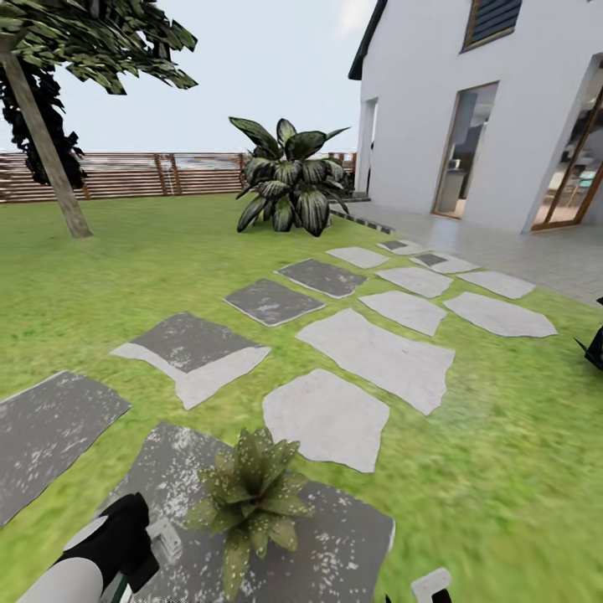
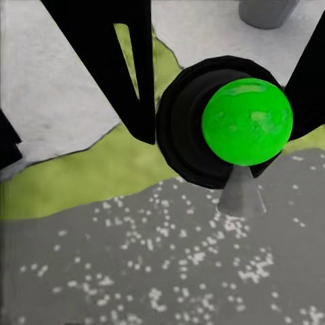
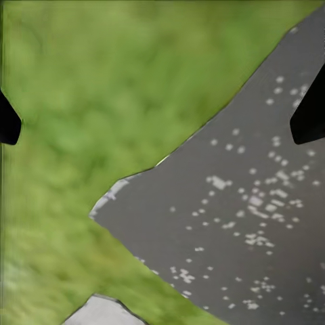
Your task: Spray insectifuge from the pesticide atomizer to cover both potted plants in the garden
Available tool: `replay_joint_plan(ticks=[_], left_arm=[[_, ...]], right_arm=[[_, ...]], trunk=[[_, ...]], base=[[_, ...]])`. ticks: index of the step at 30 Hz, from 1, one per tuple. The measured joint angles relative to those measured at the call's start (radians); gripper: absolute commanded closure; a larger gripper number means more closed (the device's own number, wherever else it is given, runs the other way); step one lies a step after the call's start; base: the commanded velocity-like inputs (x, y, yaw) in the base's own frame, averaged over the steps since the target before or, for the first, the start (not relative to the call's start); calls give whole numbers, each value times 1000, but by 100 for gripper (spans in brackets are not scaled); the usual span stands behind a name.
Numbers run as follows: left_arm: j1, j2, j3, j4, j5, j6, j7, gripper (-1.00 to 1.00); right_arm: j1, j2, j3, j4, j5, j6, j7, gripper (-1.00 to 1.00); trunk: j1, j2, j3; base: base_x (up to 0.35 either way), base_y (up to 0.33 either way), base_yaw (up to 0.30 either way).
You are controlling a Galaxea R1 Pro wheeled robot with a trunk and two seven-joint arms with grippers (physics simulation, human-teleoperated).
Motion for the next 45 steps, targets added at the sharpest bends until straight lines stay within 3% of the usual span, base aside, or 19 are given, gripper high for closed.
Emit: replay_joint_plan(ticks=[13,27,31,34,37,39,42,45], left_arm=[[0,-9,1,2,4,0,2,100],[0,-29,5,0,9,0,1,100],[0,-27,3,0,90,-17,1,100],[0,-28,1,10,149,-139,1,100],[1,-28,-2,16,229,-209,-1,100],[1,-26,-3,18,264,-255,-3,100],[2,-16,-3,18,282,-288,-10,100],[3,-22,-6,16,283,-297,-10,100]], right_arm=[[0,0,0,0,0,0,0,-100],[0,0,0,0,0,0,0,-100],[0,0,0,0,0,0,0,-100],[0,0,0,0,1,0,0,-100],[0,0,1,2,1,0,0,-100],[0,0,2,3,2,0,0,-100],[0,0,3,4,2,0,0,-100],[0,1,3,5,2,0,0,-100]], trunk=[[0,0,0],[1,0,1],[1,0,4],[1,0,5],[1,0,7],[1,0,8],[1,0,10],[1,0,11]], base=[[-4,-92,219],[-235,-202,84],[-273,-183,259],[-273,-183,261],[-273,-183,261],[-273,-183,261],[-273,-182,261],[-273,-175,261]])
